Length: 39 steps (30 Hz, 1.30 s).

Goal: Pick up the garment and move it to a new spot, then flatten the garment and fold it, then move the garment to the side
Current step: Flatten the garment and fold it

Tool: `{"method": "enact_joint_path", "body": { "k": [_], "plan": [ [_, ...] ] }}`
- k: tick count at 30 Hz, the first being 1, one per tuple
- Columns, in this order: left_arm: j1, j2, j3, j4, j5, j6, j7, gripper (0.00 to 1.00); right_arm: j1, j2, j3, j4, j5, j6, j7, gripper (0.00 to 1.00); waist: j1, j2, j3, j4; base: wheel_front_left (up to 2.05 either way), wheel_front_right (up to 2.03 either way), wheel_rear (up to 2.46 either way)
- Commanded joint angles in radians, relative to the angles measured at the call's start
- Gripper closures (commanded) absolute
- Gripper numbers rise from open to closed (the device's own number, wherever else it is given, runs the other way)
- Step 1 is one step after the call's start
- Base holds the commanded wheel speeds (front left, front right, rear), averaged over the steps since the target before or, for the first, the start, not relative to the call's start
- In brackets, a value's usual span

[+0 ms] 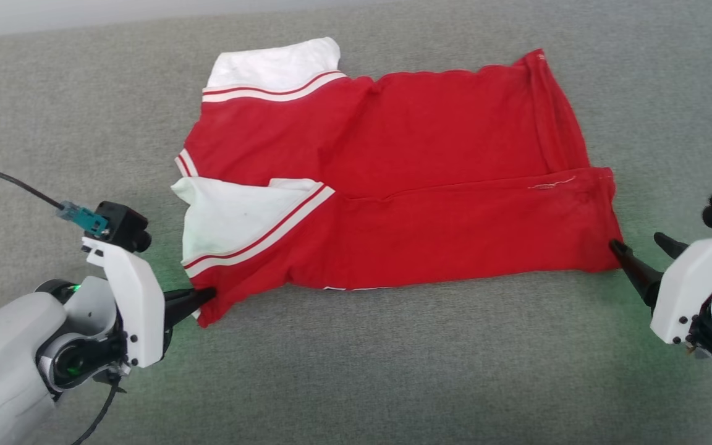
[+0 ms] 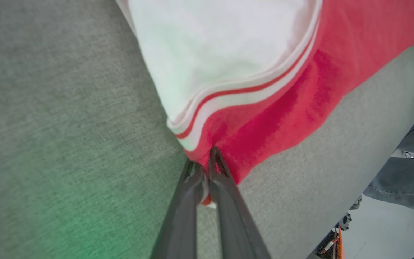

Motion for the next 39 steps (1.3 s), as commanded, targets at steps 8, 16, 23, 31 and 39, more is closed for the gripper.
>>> {"method": "enact_joint_path", "body": {
  "k": [8,16,23,31,39],
  "plan": [
    [-0.032,-0.021,-0.018,-0.025,0.024,0.001,-0.039,1.00,-0.100,-0.040,0.068,0.053,-0.013,0.000,0.166,0.00,0.0000,0.0000,0.025,0.032,0.00,0.00,0.00],
    [-0.044,-0.033,-0.027,-0.009,0.043,0.002,-0.108,1.00,-0.146,-0.047,0.157,0.215,-0.001,0.000,0.219,1.00,0.0000,0.0000,0.026,0.066,0.00,0.00,0.00],
    [0.005,-0.010,-0.043,-0.034,0.018,0.002,-0.165,1.00,-0.100,-0.079,0.133,0.220,0.031,-0.001,0.160,1.00,0.0000,0.0000,-0.029,0.080,0.00,0.00,0.00],
    [0.121,0.113,-0.071,-0.178,-0.007,0.002,-0.190,1.00,0.045,-0.148,0.084,0.110,0.058,-0.001,0.187,1.00,0.0000,0.0000,-0.089,0.089,0.00,0.00,0.00],
    [0.187,0.152,-0.073,-0.242,-0.010,0.002,-0.249,1.00,0.164,-0.152,0.011,-0.003,0.053,-0.001,0.211,0.86,0.0000,0.0000,-0.087,0.102,0.00,0.00,0.00]
  ]
}}
